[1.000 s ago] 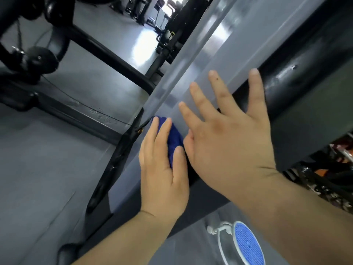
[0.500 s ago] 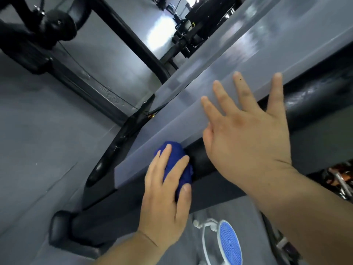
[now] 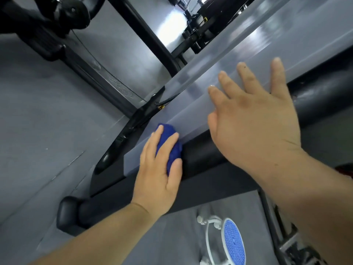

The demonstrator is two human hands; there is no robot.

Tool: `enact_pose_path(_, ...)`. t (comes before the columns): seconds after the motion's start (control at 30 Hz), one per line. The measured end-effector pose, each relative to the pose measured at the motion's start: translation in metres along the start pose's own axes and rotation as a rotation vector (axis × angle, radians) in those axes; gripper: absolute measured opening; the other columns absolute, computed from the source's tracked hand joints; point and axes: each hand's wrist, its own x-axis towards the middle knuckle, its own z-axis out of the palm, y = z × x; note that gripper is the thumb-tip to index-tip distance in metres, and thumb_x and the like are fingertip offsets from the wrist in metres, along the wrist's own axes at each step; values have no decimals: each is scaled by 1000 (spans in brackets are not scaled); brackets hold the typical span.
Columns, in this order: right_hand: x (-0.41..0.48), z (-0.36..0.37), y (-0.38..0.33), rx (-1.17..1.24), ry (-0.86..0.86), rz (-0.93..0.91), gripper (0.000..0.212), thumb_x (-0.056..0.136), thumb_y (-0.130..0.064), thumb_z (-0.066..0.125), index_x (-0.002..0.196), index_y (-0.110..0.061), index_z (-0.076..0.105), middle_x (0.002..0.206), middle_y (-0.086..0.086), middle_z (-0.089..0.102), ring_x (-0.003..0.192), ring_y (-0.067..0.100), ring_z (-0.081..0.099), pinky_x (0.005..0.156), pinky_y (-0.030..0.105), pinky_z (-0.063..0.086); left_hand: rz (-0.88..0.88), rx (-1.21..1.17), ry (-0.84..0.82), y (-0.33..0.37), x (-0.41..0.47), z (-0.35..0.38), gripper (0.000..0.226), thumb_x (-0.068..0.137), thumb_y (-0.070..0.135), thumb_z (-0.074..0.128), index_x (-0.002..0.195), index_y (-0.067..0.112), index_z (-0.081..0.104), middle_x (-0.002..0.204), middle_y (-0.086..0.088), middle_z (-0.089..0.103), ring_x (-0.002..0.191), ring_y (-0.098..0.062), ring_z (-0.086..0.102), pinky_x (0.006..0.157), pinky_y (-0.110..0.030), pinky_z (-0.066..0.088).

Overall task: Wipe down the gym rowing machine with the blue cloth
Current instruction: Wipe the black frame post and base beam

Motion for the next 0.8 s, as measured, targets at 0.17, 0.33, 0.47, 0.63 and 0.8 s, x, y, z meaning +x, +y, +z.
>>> enact_pose_path(0.17,6,8,-24,-10,-49,-77,67,92,-36,12,139,-13,54,147,11,49,142,34,37,116,61,8,-738,-80,57,-66,-19,-17,46,104,37,30,151,38,28,162,16,10,149,-10,6,118,-30,9)
enact_pose_path(0.33,7,0,-32,-5,-155,-124,65,94,-34,5,156,-18,19,164,7,17,152,31,5,114,62,-9,-260,-105,66,-8,-17,-3,43,103,37,30,145,45,28,157,22,6,147,1,-3,117,-15,2)
enact_pose_path(0.47,9,2,-47,23,-166,-131,67,93,-37,9,156,-17,21,164,6,19,152,31,5,112,62,-11,-15,25,-34,-33,-24,-5,48,100,40,30,147,31,30,161,3,17,149,-13,13,118,-15,7)
enact_pose_path(0.63,5,19,-93,74,-192,-214,62,96,-32,14,153,-13,30,160,9,28,151,32,14,116,63,-2,-726,-51,44,-107,-36,-23,48,105,35,32,152,29,29,163,8,11,149,-11,10,122,-31,11)
enact_pose_path(0.8,-1,38,-131,108,-205,-228,64,93,-33,20,146,-9,45,153,13,41,146,37,26,115,64,1,-700,-96,48,-102,-32,-23,47,104,36,28,151,37,26,164,12,5,150,-7,0,121,-27,6)
